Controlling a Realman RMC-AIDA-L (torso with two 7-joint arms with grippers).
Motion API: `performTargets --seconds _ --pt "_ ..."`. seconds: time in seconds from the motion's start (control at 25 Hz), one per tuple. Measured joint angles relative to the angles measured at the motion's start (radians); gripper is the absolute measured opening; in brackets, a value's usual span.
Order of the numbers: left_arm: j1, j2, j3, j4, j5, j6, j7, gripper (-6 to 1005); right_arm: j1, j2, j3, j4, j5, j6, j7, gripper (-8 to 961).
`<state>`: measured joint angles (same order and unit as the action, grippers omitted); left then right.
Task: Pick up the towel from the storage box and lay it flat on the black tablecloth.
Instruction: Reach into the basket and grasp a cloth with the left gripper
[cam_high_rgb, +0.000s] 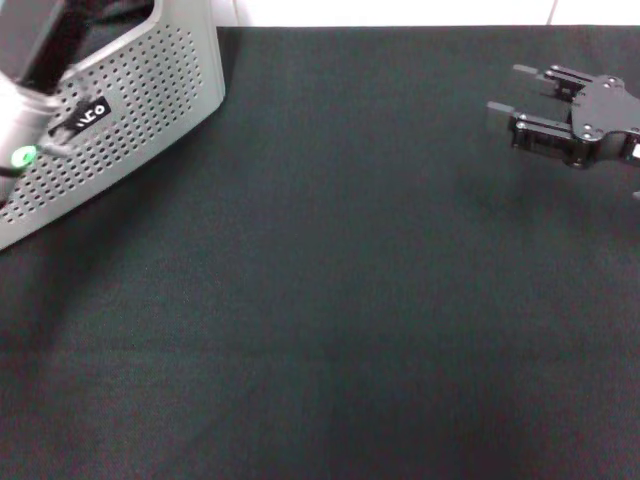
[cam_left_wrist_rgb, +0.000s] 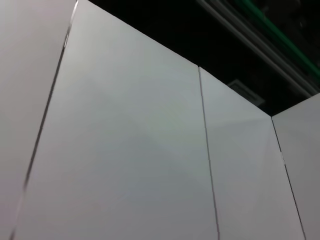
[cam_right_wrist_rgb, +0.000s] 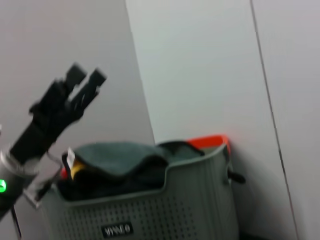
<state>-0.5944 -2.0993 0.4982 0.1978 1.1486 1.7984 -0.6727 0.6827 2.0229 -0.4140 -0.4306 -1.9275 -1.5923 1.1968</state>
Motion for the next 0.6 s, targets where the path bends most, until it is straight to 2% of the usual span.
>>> performTargets --seconds 0.2,0.36,0.44,0.6 --pt "0.091 -0.002 -0.003 0.072 -0.031 0.001 -0.045 739 0.003 -0.001 -0.025 0.010 0.028 0.012 -0.015 708" --pt "0.193 -0.007 0.003 0.092 -0.139 0.018 -0.011 739 0.016 -0.021 -0.068 -0.001 0.031 -0.003 0.003 707" --pt "0.208 -0.008 0.004 0.087 -0.153 0.019 -0.001 739 0.017 -0.026 -0.083 -0.015 0.034 0.004 0.001 707" --pt "0.247 -0.008 0.017 0.072 -0.159 0.030 0.072 739 0.002 -0.011 -0.091 -0.074 0.037 0.024 -0.009 707"
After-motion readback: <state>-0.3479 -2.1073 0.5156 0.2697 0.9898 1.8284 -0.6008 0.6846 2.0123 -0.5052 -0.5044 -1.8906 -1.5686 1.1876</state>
